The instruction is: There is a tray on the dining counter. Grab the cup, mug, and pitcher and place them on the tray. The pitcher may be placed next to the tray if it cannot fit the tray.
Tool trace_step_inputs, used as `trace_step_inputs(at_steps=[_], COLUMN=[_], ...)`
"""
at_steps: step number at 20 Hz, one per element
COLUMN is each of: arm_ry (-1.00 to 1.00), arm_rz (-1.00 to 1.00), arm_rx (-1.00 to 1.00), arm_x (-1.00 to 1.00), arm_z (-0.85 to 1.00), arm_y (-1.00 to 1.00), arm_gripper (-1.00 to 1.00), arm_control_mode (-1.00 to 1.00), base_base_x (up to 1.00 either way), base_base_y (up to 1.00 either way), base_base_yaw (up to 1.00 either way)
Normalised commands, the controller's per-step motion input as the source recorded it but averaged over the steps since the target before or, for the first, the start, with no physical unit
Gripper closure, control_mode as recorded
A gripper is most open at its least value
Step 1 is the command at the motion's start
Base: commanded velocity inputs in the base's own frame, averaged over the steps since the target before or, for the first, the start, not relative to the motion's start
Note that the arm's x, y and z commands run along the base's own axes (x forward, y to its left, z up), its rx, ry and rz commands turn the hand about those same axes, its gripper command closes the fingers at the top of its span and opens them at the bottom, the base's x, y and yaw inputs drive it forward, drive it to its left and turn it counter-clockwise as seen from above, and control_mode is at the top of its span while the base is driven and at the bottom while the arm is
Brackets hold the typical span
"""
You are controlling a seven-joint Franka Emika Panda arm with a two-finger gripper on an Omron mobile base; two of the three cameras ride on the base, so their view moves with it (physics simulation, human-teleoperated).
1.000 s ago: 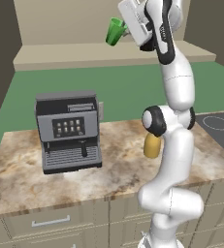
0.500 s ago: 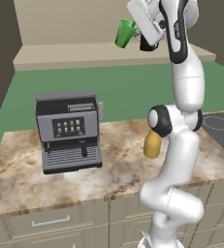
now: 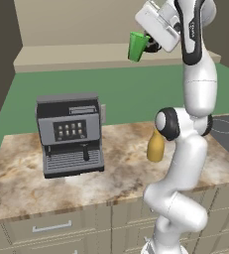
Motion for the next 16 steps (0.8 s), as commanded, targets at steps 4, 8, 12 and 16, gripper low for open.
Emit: trace_step_inputs(at_steps=[4,8,12,16], arm_ry=[-0.15,-0.24,-0.31,-0.42], arm_rz=[-0.02,0.01,0.12,0.16], arm_rx=[0.00,-0.01,0.00,0.00], arm_x=[-0.97,-0.33,-0.15,-0.22], arm_z=[-0.88,-0.55,-0.77,-1.00], arm_y=[0.00,0.01,0.00,-0.08], arm_gripper=[1.00,1.00,1.00,1.00], arm_control_mode=[-1.00,-1.00,-1.00,-1.00], base_base_x=[0.00,0.00,0.00,0.00], base_base_y=[0.00,0.00,0.00,0.00], base_base_yaw=[0.00,0.00,0.00,0.00])
